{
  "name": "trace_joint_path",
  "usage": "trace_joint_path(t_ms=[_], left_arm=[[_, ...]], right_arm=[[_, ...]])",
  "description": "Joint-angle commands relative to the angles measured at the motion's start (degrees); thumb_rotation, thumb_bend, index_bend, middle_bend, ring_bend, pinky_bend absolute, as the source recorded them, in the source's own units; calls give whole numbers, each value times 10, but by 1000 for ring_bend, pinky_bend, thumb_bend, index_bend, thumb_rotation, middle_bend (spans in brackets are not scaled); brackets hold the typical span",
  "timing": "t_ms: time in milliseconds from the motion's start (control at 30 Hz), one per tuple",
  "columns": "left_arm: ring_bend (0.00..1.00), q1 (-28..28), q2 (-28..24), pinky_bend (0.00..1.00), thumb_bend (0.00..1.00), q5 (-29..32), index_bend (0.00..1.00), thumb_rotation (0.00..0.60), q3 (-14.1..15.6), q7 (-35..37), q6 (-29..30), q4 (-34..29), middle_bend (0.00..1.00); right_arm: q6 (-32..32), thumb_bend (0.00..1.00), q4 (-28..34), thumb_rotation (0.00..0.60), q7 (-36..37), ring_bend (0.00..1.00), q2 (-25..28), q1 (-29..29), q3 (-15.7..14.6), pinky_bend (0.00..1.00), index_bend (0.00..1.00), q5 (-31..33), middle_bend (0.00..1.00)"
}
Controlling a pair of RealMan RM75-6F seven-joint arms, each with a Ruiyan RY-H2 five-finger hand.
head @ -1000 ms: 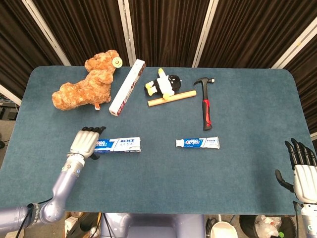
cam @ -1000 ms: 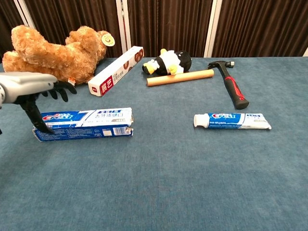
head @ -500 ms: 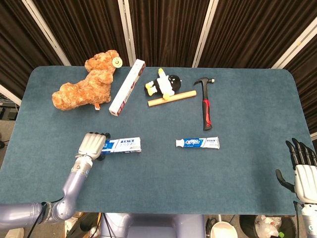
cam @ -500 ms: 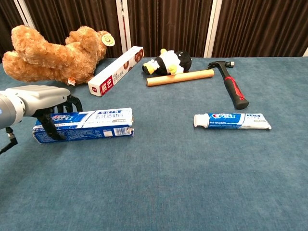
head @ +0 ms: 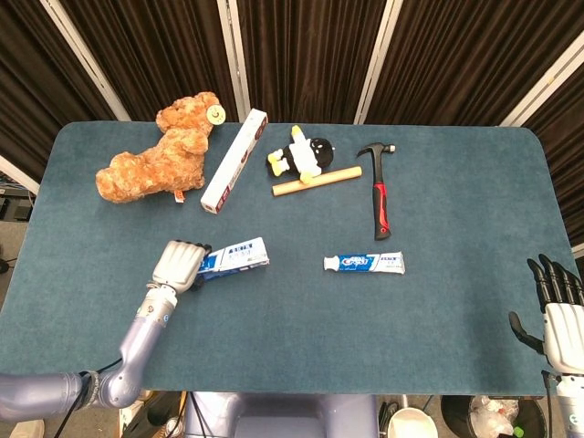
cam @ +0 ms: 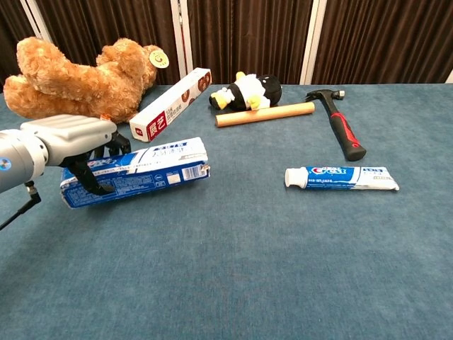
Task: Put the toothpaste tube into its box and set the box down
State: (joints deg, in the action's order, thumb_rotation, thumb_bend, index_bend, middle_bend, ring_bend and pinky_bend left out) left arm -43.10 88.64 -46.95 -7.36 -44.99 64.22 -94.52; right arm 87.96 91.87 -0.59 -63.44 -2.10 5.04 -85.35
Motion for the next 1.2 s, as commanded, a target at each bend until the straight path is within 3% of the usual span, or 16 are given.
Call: trace_joint_path(t_ms=[33, 267, 533, 833, 1200], left_arm=[[464, 3, -19, 441, 404, -44, 406, 600, 14, 18, 1, -4, 517], [465, 10, -79, 441, 408, -141, 406, 600, 36, 45, 8, -16, 519], [464, 22, -121, 441, 420, -216, 406, 600, 21, 131, 32, -18, 521], [464, 45, -110, 441, 420, -314, 406, 600, 18, 285, 75, 46, 517], [462, 46, -108, 441, 420, -345, 398, 600, 3, 342, 81, 72, 511]], right_arm=[[1, 359, 0, 600, -1, 0, 0, 0, 0, 96, 0, 0, 0], [-2, 359, 3, 600, -9, 0, 0, -2, -2, 97, 0, -3, 0], [-4, 359, 11, 600, -21, 14, 0, -4, -4, 96, 0, -6, 16], [-8, 359, 17, 600, -24, 16, 1, -4, -3, 97, 0, 0, 19], [-43, 360, 52, 600, -56, 61, 16, -31, 6, 99, 0, 3, 65]])
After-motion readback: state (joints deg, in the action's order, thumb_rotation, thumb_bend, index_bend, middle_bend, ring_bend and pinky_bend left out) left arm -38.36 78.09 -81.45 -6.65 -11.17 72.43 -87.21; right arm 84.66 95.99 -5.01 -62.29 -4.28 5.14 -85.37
